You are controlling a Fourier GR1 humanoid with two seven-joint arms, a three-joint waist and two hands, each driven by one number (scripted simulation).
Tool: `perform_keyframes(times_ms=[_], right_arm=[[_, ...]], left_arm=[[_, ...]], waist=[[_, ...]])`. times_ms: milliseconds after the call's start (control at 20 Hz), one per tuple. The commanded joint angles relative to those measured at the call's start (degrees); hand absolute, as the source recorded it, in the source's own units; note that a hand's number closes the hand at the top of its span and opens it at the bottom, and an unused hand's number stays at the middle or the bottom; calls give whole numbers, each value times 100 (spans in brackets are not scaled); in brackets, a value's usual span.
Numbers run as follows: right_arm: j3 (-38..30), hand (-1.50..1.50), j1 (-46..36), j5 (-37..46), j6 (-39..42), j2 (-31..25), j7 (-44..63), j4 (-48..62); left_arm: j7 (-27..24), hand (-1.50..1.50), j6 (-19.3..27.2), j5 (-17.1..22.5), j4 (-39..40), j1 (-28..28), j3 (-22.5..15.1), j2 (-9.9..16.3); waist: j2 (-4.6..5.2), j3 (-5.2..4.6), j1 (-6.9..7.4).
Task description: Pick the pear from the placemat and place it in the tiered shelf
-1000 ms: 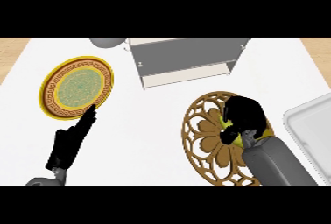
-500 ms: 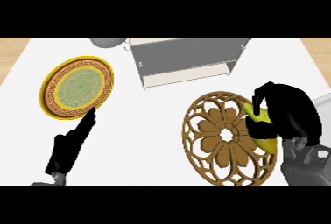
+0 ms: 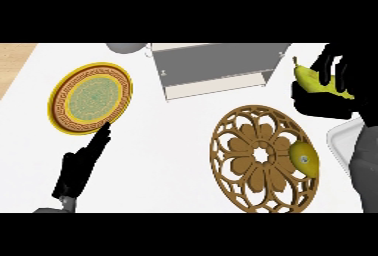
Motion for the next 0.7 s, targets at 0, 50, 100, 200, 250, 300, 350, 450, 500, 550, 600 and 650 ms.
perform_keyframes(times_ms=[0, 50, 100, 200, 250, 300, 350, 450, 500, 550, 600, 650], right_arm=[[-436, 150, -1038, -140, 200, -78, -30, 643], [-485, 150, -1055, -41, 3, -94, -250, 981], [-374, 150, -1569, 158, -81, -42, -165, 1492], [-625, 150, -1895, 118, -151, -175, -372, 1966], [-711, 150, -2219, 175, -129, -312, -440, 2330], [-603, 150, -2115, 382, -582, -199, -804, 2877], [-608, 150, -2451, 404, -479, -135, -587, 3006], [-795, 150, -2565, 474, -1035, -204, -1192, 3881], [-862, 150, -2958, 455, -980, -199, -1140, 4287], [-884, 150, -3099, 415, -924, -151, -1116, 4456], [-761, 150, -3162, 604, -1248, -49, -1328, 4838], [-810, 150, -3060, 523, -1202, -233, -1752, 5036]], left_arm=[[241, 0, 85, -93, -175, -107, -8, -134], [147, 0, -86, -111, 237, -418, 85, -62], [-218, 0, -3, -216, 423, -265, -44, -224], [-630, 0, 65, -298, 808, -316, 61, -277], [-290, 0, -129, -161, 485, -295, 63, -150], [-160, 0, -35, -215, 297, -148, -26, -235], [-38, 0, -46, -224, 294, -311, -5, -250], [-73, 0, -185, -135, 485, -482, 141, -146], [-97, 0, -99, -223, 273, -227, -15, -245], [-127, 0, -319, -74, 197, -223, 173, -19], [136, 0, -76, -250, 131, -368, 30, -211], [-219, 0, -313, -133, 504, -404, 221, -59]], waist=[[9, 0, 24], [18, 0, 6], [29, -4, 51], [35, -5, 41], [32, -3, 70], [40, -1, 103], [30, -1, 79], [59, -1, 118], [58, -1, 169], [43, -1, 140], [54, 0, 155], [59, -1, 118]])
